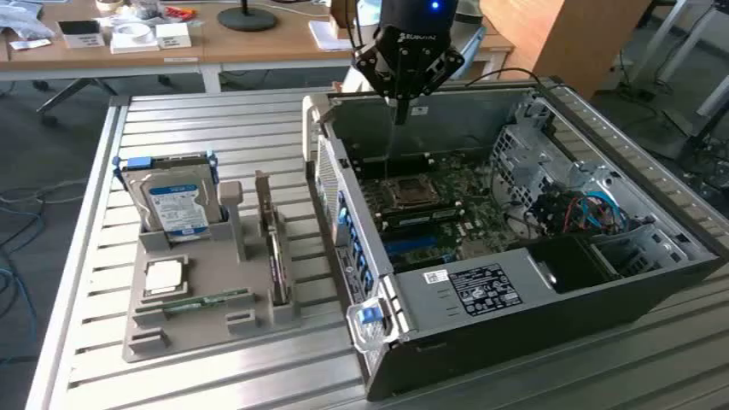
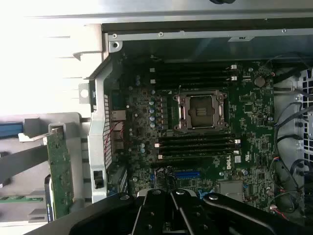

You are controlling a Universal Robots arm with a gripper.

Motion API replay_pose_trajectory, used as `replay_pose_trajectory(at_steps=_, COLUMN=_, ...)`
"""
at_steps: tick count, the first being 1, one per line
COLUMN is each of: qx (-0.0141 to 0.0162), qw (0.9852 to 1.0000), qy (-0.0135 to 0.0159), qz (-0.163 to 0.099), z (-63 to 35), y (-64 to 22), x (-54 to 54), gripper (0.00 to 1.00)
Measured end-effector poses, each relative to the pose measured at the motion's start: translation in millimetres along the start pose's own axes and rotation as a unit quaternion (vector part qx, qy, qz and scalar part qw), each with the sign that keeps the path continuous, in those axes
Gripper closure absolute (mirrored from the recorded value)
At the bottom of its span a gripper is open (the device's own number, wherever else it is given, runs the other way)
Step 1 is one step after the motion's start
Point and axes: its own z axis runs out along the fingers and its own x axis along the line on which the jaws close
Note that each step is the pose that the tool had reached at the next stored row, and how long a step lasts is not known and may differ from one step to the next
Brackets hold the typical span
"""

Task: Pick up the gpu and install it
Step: 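Reach for the gpu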

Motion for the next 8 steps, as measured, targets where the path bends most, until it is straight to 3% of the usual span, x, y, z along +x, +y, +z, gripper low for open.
replay_pose_trajectory(at_steps=8, qx=0.0000, qw=1.0000, qy=0.0000, qz=0.000, z=0.0, y=0.0, x=0.0, gripper=0.89)
